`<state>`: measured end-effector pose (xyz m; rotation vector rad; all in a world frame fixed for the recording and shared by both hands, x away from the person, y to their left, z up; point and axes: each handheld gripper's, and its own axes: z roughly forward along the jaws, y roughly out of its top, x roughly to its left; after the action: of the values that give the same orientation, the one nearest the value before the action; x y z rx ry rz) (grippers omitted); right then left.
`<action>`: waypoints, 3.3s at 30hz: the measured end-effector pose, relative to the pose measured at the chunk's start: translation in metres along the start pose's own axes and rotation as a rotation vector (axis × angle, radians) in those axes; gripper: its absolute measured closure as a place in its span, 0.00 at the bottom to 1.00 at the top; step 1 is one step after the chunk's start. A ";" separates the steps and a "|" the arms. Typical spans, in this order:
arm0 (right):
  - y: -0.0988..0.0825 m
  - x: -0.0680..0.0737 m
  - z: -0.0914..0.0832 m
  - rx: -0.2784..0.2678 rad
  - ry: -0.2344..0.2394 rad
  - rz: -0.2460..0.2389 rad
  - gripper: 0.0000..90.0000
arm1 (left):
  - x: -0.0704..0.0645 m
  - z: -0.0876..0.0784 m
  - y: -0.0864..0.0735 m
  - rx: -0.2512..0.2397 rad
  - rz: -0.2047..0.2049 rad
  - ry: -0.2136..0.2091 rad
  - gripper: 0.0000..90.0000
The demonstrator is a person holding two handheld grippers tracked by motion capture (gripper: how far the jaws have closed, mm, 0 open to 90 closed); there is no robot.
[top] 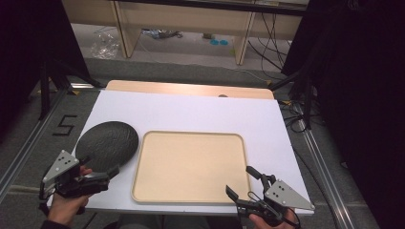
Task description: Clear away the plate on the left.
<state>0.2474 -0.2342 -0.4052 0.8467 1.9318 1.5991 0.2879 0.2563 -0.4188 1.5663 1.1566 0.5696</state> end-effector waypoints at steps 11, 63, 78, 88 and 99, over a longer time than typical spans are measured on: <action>0.000 0.001 0.001 -0.006 0.011 -0.008 0.17 | 0.033 0.021 0.003 0.016 -0.145 0.046 0.01; 0.000 0.009 0.006 0.010 0.089 -0.052 0.18 | 0.136 0.040 -0.009 0.104 -0.392 0.173 0.01; 0.000 0.010 0.005 0.033 0.090 -0.054 0.18 | 0.160 0.039 -0.019 0.121 -0.458 0.130 0.02; 0.001 0.010 0.005 0.006 0.110 -0.070 0.18 | 0.169 0.040 -0.025 0.136 -0.499 0.118 0.06; 0.001 0.012 0.005 0.019 0.115 -0.078 0.18 | 0.172 0.041 -0.027 0.123 -0.572 0.065 0.18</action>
<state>0.2430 -0.2214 -0.4050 0.6918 2.0368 1.6174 0.3835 0.3894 -0.4914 1.2369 1.6304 0.1704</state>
